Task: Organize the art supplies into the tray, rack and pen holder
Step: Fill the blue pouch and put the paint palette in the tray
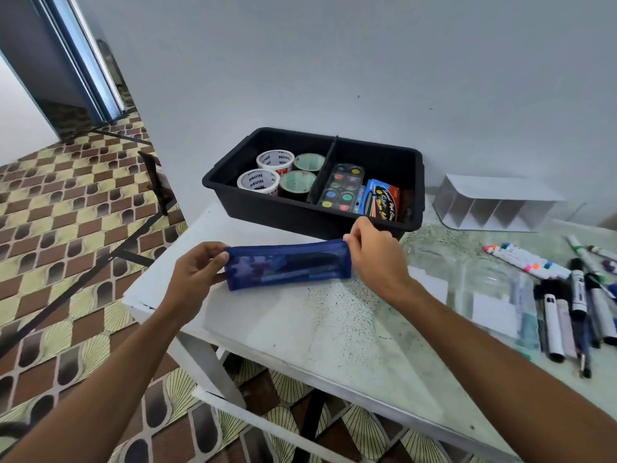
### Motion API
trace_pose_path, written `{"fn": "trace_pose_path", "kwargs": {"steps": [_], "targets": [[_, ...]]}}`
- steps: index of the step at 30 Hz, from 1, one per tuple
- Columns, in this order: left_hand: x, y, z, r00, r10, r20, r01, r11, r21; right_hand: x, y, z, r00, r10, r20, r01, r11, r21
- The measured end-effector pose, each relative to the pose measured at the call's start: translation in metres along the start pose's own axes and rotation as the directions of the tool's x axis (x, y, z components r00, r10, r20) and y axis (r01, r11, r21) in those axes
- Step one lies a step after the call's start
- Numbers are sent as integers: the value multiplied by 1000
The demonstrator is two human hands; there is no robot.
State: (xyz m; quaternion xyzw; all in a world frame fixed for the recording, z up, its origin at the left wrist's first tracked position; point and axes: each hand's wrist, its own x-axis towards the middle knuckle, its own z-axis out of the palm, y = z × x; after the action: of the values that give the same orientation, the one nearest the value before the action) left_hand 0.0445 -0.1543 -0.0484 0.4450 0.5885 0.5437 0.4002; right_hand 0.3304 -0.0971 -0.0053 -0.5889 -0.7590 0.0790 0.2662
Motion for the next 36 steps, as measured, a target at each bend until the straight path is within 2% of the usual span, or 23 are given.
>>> {"fn": "trace_pose_path", "kwargs": {"steps": [4,7,9,11,12,13,16,18,21,23,26,31,36], "targets": [[-28,0,8,994,20,104,-18,1000,-17,-26,4,20,994,37,-107,-8,966,259],[-53,3,22,972,105,211,-107,994,-4,-42,1,31,984,161,-78,-115,902,417],[-68,2,35,951,142,275,-141,990,-24,-54,-8,29,965,263,12,-226,803,551],[-82,1,50,929,167,329,-177,984,0,-64,-14,22,920,349,180,-371,620,691],[-89,0,58,916,187,354,-217,975,46,-68,-15,18,890,362,277,-440,525,728],[-95,-1,66,901,210,379,-265,959,98,-70,-13,15,872,349,343,-481,475,737],[-113,-4,86,877,258,405,-365,906,215,-78,1,10,875,276,399,-485,495,721],[-121,-1,97,892,229,389,-330,919,215,-82,9,6,851,262,456,-526,418,741],[-131,12,108,931,76,357,-114,990,87,-93,17,-10,807,218,549,-589,228,776],[-132,21,111,929,-29,370,19,999,30,-101,18,-19,804,146,576,-594,187,782],[-130,36,109,904,-109,414,149,987,-66,-105,15,-33,820,49,570,-567,197,800],[-106,81,108,894,-63,444,143,979,-149,-74,8,-64,870,-44,491,-479,162,863],[-50,125,123,863,-46,503,112,988,-102,-16,12,-90,914,-22,405,-394,188,900]]}}
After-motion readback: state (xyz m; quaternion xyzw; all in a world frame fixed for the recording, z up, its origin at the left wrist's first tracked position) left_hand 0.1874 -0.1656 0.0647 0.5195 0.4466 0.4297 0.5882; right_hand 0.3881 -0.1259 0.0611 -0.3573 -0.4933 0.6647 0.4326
